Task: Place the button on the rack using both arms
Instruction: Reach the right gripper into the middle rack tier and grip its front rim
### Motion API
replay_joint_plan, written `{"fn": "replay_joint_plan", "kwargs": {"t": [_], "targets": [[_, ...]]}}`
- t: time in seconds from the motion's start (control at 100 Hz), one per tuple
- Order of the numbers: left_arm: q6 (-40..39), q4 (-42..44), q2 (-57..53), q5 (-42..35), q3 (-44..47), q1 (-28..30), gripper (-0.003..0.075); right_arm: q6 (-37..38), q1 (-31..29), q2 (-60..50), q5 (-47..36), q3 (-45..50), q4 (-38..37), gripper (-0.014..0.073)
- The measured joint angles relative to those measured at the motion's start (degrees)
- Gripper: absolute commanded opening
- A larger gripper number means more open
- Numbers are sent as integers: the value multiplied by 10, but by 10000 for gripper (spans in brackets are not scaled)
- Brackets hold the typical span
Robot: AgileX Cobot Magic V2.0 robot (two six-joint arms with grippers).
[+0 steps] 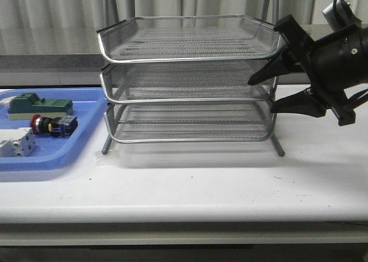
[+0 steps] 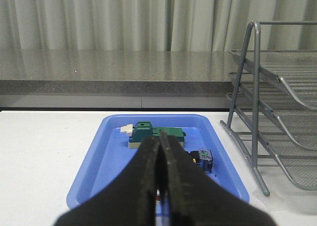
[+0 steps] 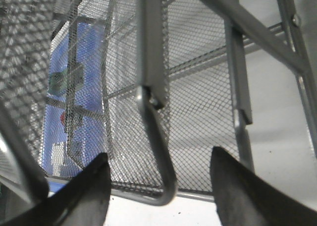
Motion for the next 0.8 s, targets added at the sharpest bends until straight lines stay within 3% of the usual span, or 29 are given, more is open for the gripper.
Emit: {"fn": "replay_joint_plan", "kwargs": {"t": [0.12,0.45,0.8], "targets": [[0,0,0,0,0,0,-20,0,0,14,4,-8,-1,415],[0,0,0,0,0,0,-20,-1,0,27,27,-12,1,47],[0,0,0,0,0,0,-20,3,0,28,39,8,22,15]]}}
